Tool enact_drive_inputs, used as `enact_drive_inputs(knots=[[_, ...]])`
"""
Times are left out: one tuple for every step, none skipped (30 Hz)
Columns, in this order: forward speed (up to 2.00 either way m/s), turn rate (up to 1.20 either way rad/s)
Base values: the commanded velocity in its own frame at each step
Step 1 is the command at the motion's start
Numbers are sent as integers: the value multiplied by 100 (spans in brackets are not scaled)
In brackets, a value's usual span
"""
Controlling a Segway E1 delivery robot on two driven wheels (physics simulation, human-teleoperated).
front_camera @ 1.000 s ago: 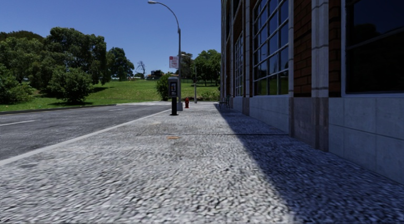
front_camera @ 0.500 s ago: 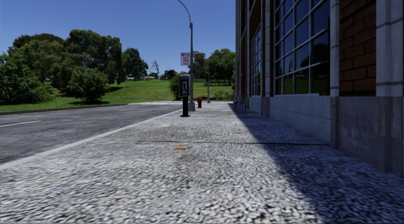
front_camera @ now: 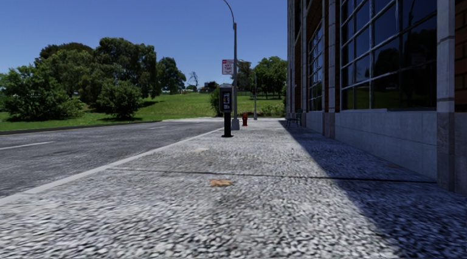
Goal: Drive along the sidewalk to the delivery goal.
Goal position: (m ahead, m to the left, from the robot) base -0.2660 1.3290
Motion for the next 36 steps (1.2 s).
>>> enact_drive_inputs(knots=[[131, 62], [131, 66], [131, 67], [131, 64], [131, 38], [131, 16], [131, 16], [131, 5], [131, 0], [131, 0], [131, 0], [131, 0], [131, 0], [131, 0], [131, 2], [131, 7], [131, 8], [131, 9], [131, 9], [131, 9], [131, 8], [131, 3], [131, 0], [131, 0], [131, 0], [131, 0], [131, 0], [131, 0], [128, 0], [124, 0], [122, 0], [117, 0], [110, 9], [107, 20], [104, 32], [104, 32]])
